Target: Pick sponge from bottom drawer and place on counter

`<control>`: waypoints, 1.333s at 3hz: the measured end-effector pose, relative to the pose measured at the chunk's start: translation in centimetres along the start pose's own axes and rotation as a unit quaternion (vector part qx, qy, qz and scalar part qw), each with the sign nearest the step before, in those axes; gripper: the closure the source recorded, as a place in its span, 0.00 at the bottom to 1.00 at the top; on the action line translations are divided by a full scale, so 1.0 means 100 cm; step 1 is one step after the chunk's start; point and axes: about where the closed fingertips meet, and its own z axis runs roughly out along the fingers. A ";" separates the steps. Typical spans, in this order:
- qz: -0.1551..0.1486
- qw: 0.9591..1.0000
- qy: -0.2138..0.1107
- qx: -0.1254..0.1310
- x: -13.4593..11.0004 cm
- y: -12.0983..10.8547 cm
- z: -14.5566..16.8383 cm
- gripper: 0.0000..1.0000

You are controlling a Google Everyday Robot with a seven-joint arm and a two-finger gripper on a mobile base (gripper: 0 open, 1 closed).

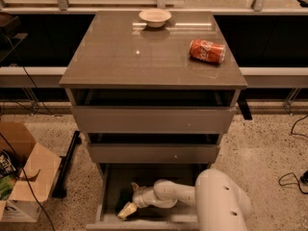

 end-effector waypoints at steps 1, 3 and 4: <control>0.004 1.000 0.018 0.004 0.011 0.008 0.013 0.00; -0.010 0.999 0.018 0.025 0.001 0.026 0.015 0.38; -0.007 0.999 0.012 0.030 -0.001 0.032 0.016 0.61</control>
Offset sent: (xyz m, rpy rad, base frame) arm -0.0276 0.0189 -0.0035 -0.0732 -0.0473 -0.0364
